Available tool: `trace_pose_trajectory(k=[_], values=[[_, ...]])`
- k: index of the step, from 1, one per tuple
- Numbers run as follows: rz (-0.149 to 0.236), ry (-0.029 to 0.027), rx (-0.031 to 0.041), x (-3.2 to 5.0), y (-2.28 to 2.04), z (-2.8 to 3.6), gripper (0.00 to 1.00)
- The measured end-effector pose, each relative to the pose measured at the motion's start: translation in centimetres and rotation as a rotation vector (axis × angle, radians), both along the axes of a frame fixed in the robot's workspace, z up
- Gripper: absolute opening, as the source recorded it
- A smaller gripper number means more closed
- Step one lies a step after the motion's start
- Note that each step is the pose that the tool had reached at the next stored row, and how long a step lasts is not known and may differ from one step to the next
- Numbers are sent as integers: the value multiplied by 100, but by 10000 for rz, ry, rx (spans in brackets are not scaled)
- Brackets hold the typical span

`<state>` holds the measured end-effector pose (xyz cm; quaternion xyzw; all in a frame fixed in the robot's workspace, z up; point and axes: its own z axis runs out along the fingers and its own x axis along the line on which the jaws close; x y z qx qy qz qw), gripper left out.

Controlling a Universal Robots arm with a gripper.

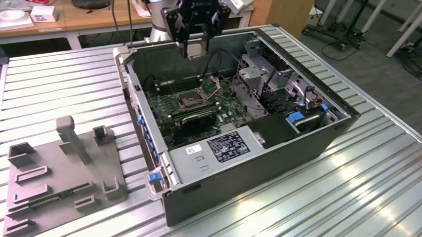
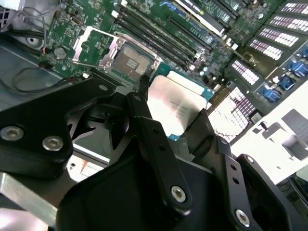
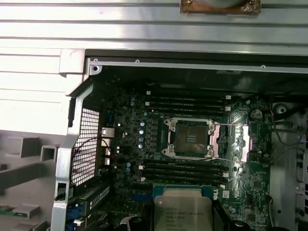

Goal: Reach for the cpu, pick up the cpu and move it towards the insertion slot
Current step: 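Pick up the cpu and move it towards the insertion slot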

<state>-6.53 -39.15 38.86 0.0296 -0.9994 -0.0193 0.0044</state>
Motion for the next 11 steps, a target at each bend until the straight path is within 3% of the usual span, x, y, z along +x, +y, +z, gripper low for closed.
trace_pose_trajectory(k=[4,11], values=[[-35,1,-1,14,74,-7,55],[-510,0,0,38,105,-23,55]])
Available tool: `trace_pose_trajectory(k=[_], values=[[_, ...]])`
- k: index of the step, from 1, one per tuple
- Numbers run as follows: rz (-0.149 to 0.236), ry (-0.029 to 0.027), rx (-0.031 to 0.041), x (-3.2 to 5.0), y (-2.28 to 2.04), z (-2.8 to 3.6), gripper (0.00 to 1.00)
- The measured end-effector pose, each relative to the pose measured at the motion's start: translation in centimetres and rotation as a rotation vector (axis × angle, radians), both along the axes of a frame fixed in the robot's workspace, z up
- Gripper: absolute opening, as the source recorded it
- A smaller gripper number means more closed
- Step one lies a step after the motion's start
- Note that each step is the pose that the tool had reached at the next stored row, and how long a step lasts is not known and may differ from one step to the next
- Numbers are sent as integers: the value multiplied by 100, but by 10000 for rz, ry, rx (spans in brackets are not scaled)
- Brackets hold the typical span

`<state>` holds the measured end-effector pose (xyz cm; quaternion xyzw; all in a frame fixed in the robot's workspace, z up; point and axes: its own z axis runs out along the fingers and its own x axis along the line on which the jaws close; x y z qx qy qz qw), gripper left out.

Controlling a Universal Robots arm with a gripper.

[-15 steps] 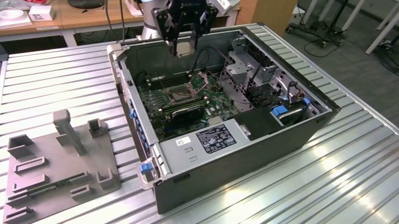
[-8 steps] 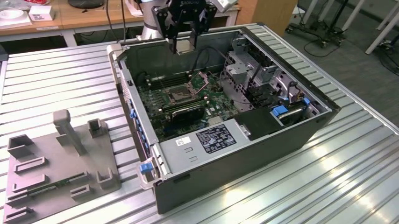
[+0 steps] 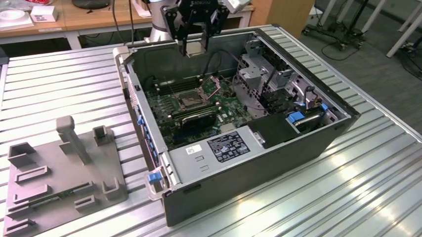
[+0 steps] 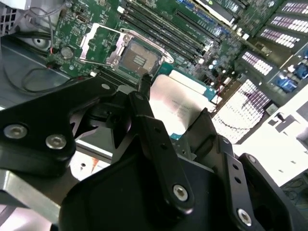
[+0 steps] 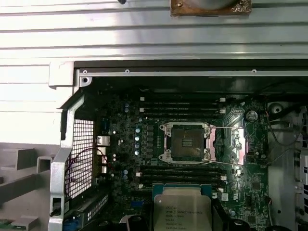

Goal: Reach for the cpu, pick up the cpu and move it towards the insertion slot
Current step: 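Pick up the cpu and move it towards the insertion slot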

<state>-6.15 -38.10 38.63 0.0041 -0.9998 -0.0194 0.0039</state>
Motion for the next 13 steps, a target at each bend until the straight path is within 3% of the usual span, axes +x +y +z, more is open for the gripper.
trace_pose_trajectory(k=[13], values=[[-61,0,-1,118,236,-33,55]])
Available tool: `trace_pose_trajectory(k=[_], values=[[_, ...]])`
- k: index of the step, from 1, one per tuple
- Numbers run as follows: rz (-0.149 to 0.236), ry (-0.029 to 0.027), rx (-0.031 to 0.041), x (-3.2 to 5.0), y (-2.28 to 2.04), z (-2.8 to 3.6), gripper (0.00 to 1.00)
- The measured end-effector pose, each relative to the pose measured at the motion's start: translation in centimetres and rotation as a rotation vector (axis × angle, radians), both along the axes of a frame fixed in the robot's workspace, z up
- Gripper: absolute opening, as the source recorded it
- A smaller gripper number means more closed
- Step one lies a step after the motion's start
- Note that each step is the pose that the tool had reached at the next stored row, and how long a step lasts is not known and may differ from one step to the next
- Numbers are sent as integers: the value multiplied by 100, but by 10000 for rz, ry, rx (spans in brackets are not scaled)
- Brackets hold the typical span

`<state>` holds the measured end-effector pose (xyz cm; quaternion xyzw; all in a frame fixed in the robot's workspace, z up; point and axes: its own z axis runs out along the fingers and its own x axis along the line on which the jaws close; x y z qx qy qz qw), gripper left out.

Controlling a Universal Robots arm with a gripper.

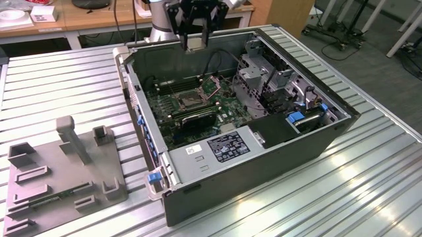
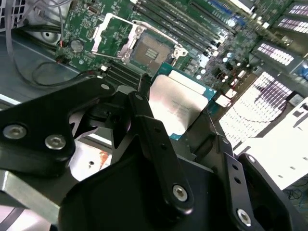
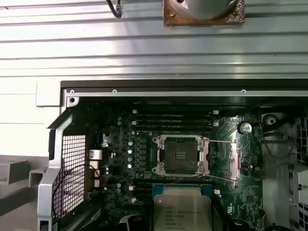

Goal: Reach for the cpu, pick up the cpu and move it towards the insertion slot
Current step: 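Pick up the cpu and move it towards the insertion slot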

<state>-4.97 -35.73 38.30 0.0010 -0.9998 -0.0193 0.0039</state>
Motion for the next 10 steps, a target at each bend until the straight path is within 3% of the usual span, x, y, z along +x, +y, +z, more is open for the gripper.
trace_pose_trajectory(k=[10], values=[[-37,0,-13,84,196,-20,55]])
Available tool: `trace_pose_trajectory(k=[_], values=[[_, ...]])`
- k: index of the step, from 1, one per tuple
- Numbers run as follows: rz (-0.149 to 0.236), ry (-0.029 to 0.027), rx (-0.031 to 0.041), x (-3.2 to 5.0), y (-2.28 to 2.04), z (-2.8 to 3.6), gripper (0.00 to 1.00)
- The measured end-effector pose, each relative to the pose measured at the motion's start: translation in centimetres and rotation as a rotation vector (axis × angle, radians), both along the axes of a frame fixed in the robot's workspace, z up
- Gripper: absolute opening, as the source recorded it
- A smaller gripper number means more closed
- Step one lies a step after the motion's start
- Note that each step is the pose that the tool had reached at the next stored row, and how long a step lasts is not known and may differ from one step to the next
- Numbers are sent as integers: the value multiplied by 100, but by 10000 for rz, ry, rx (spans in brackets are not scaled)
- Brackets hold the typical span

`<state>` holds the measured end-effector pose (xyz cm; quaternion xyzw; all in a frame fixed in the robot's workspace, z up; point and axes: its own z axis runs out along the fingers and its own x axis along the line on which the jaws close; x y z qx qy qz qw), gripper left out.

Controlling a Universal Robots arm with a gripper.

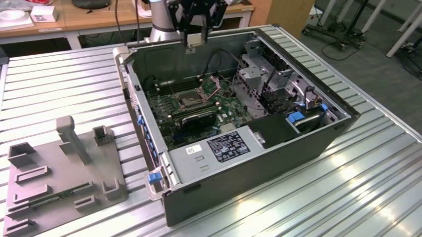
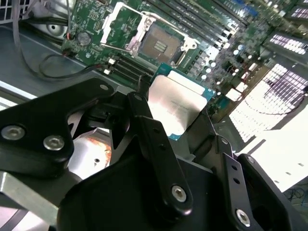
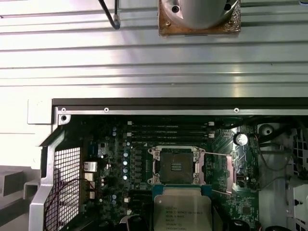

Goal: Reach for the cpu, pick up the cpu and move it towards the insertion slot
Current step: 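Pick up the cpu and move it towards the insertion slot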

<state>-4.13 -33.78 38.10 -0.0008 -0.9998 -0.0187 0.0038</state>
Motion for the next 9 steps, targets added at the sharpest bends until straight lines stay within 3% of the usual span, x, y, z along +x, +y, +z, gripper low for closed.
trace_pose_trajectory(k=[9], values=[[-3,1,0,7,11,-14,55]])
